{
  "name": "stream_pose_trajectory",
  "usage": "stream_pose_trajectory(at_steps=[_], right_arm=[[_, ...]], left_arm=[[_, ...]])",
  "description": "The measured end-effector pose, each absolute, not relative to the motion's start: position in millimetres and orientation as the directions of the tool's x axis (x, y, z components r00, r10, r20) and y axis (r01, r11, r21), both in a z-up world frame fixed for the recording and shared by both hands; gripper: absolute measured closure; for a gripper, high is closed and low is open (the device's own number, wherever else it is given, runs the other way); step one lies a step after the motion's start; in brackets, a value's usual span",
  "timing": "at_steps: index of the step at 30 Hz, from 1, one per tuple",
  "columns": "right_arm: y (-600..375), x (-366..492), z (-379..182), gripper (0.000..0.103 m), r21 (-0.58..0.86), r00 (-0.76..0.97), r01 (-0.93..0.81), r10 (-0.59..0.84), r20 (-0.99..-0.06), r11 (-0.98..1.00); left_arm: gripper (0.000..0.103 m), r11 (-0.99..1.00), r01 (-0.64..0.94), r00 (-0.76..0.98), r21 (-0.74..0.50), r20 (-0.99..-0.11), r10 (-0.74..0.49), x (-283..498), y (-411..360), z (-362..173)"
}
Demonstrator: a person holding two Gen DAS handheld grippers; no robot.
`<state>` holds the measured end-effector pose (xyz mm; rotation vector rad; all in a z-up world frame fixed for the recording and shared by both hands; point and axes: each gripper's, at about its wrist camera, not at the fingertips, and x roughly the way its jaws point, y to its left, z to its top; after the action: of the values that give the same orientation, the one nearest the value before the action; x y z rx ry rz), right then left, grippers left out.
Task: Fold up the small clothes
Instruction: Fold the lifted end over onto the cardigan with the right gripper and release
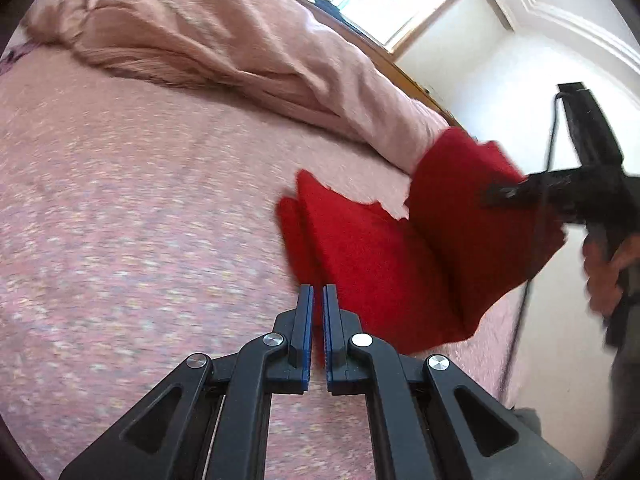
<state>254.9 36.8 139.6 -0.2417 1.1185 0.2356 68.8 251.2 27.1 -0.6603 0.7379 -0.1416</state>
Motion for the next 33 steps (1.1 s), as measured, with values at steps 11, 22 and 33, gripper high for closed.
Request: stream_pose_trajectory(at_steps=[11, 22, 33], right_arm=[[98.0, 233.9, 52.0, 0.061, 0.216, 0.307, -0.352, 0.330, -0.893, 0.911], [-22.4, 165.2, 124.3, 0.038, 0.143, 0.536, -0.541, 0.471, -0.701, 0.829], [-138.6, 125.2, 24.2, 0.024, 0.077, 0.626, -0.445, 0.371, -0.686, 0.892]], left_arm=[[0.103, 0.783, -0.144, 0.750, -0.606, -0.583, -0.313, 58.6, 271.8, 20.4], [0.050, 0.712, -0.097, 0.715, -0.696, -0.546, -0.436, 77.5, 251.7, 28.6], [0.030, 0.570, -0.131, 0.656, -0.811, -0.502, -0.564, 120.1, 210.8, 39.3]])
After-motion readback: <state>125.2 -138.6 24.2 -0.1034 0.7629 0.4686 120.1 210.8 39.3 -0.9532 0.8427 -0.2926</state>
